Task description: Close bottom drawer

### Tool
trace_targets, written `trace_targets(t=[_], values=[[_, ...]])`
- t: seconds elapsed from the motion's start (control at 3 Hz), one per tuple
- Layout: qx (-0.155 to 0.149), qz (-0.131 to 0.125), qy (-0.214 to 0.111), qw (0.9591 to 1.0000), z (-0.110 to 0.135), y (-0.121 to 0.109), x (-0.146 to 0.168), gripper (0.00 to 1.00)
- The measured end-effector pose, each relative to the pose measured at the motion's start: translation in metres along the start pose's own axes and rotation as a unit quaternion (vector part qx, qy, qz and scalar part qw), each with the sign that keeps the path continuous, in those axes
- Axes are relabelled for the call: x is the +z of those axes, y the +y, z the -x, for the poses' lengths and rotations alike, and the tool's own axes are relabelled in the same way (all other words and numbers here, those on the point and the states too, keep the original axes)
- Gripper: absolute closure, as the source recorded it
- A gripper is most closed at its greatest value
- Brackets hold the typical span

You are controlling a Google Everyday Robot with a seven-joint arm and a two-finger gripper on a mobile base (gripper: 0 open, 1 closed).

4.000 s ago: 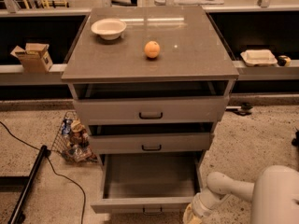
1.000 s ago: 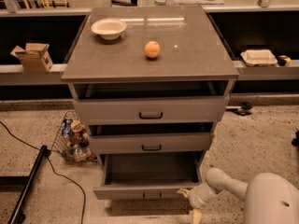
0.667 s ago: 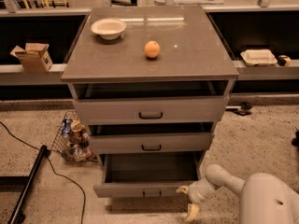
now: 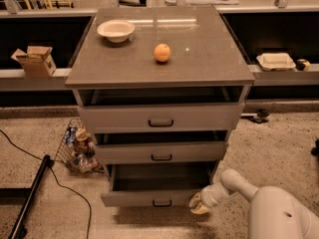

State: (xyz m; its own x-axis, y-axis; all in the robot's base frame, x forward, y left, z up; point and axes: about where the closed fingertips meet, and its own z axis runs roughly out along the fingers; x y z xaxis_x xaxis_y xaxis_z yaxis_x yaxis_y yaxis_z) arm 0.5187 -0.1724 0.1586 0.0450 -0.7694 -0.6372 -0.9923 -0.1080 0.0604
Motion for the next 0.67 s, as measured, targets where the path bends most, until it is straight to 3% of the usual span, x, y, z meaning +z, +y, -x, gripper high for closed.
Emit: trace_targets(t=[0.33, 0.67], values=[[0.000, -0.021, -0.001, 0.9998, -0.005, -0.018, -0.006, 0.64], [0.002, -0.031, -0.002, 0.9995, -0.009, -0.028, -0.009, 0.42]])
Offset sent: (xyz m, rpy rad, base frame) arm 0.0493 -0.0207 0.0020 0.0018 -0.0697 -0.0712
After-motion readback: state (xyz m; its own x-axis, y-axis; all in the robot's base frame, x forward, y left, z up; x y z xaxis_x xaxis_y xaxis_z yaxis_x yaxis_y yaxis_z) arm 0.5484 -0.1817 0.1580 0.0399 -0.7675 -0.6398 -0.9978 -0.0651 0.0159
